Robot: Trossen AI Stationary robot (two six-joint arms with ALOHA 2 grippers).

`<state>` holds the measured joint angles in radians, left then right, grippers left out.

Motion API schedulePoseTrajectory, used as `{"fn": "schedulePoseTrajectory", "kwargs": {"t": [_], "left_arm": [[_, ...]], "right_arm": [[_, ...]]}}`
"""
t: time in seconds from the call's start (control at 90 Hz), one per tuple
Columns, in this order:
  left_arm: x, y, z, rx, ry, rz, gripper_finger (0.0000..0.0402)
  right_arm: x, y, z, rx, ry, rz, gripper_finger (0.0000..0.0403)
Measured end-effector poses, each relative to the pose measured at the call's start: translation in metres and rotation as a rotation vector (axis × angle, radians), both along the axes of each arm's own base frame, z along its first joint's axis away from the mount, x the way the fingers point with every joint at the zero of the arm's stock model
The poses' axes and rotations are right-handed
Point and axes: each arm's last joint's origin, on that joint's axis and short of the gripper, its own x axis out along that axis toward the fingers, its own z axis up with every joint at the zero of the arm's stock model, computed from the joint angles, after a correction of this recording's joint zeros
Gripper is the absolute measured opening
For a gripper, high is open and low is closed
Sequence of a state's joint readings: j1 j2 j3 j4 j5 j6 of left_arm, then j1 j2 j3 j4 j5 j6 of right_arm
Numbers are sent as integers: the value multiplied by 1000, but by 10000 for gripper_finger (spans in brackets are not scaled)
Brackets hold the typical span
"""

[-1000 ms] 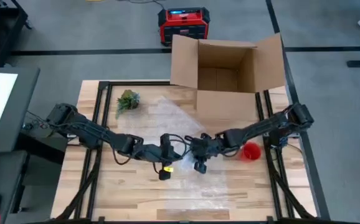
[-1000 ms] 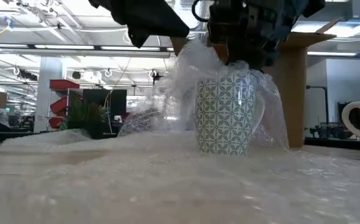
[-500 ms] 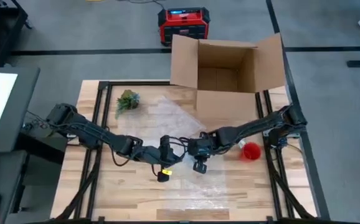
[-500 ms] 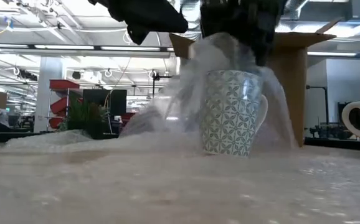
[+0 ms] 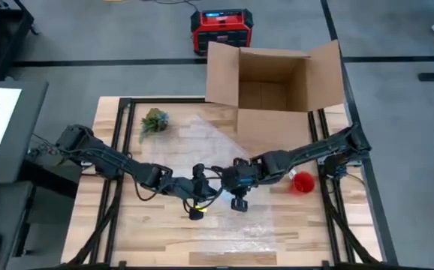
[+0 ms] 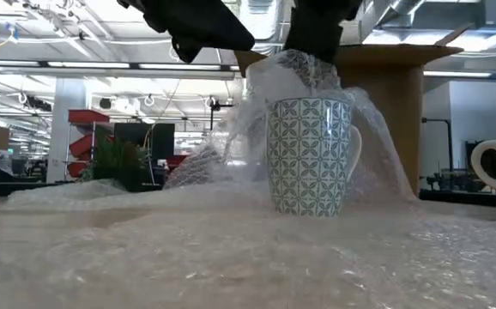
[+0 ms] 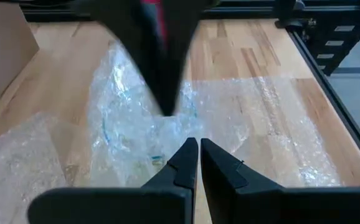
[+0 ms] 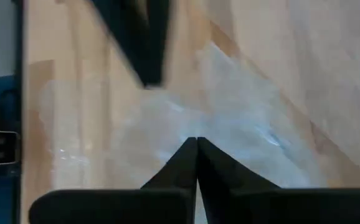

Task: Wrap mug
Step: Wrap the blue patterned mug with the transparent bubble wrap

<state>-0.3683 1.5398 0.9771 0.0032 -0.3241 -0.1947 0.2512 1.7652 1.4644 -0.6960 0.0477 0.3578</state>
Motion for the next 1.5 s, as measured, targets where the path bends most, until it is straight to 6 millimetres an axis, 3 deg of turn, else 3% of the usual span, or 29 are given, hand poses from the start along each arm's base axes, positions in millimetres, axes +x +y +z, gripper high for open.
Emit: {"fn": "schedulePoseTrajectory", "kwargs": {"t": [0.311,0.422,0.511,0.633,0.833,1.078,1.2,1.5], "left_arm": [[-3,-4,0,0,6,-17,0],[-3,-3,0,1,10,-5,0],[-3,-3,0,-3,12,-4,0],[-3,-3,0,-5,11,-5,0],[-3,-3,1,-7,4,-6,0],[-3,-3,1,-8,6,-8,0],[-3,-3,1,-7,7,-8,0],[-3,-4,0,-14,10,-5,0]], "right_arm": [[13,-13,-77,-55,240,-47,0],[16,-16,-92,-47,288,-52,0],[16,-16,-91,-40,284,-49,0],[12,-15,-75,-34,251,-46,0],[-3,-13,-23,-31,129,-57,0],[-22,-10,12,-48,65,-132,0],[-24,-10,-2,-86,143,-203,0],[2,-10,-73,-136,292,-224,0]]}}
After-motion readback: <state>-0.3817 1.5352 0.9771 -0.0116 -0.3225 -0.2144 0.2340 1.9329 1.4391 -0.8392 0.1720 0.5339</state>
